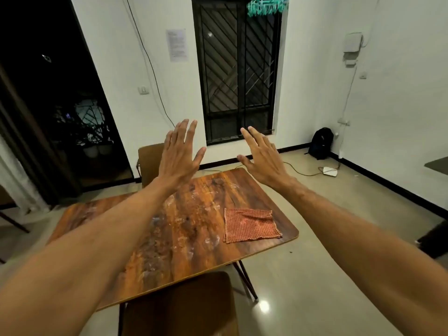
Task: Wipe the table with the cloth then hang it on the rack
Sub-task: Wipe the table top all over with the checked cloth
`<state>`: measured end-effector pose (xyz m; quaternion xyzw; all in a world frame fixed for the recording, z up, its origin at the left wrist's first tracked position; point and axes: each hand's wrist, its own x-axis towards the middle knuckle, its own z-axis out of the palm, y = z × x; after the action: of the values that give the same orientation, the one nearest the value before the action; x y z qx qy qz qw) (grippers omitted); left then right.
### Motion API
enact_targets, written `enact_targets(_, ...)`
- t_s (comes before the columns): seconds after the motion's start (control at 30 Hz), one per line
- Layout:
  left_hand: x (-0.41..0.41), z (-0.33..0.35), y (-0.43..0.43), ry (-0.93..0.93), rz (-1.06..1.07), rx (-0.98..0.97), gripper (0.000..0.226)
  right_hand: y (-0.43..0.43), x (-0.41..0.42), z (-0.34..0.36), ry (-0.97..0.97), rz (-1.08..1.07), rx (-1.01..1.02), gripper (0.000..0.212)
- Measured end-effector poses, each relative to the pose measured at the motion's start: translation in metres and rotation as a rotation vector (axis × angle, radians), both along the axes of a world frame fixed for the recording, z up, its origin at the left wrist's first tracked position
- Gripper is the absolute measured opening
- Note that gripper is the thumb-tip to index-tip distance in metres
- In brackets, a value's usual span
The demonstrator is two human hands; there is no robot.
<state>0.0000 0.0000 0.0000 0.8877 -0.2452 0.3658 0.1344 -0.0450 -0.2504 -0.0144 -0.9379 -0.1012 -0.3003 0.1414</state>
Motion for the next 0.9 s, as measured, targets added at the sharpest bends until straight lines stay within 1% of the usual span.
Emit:
enact_targets(0.07,0.015,-0.016,-0.020,0.041,-0.002,0.008,0.074,-0.016,0.015,-0.018,0.055,0.006,0.026,0.078)
enact_targets(0.17,0.039,-0.058,-0.043,0.115,0.018,0.027,0.073,-0.039,0.042,-0.065,0.150,0.006,0.049,0.078)
enact_targets(0.27,0.068,-0.106,-0.060,0.182,0.030,0.027,0.071,-0.054,0.075,-0.107,0.217,0.024,0.028,0.076)
enact_targets(0.47,0.108,-0.197,-0.088,0.409,0.067,-0.002,0.070,-0.071,0.130,-0.194,0.441,0.067,0.002,0.076)
enact_targets(0.6,0.123,-0.242,-0.098,0.536,0.099,-0.001,0.069,-0.080,0.161,-0.249,0.615,0.102,0.029,0.077)
enact_targets(0.67,0.129,-0.260,-0.102,0.592,0.121,0.004,0.069,-0.085,0.170,-0.275,0.666,0.123,0.039,0.074)
enact_targets(0.73,0.138,-0.280,-0.106,0.633,0.160,0.006,0.069,-0.089,0.182,-0.302,0.718,0.151,0.018,0.072)
enact_targets(0.9,0.148,-0.330,-0.115,0.749,0.246,-0.002,0.069,-0.097,0.198,-0.369,0.974,0.246,-0.147,0.075)
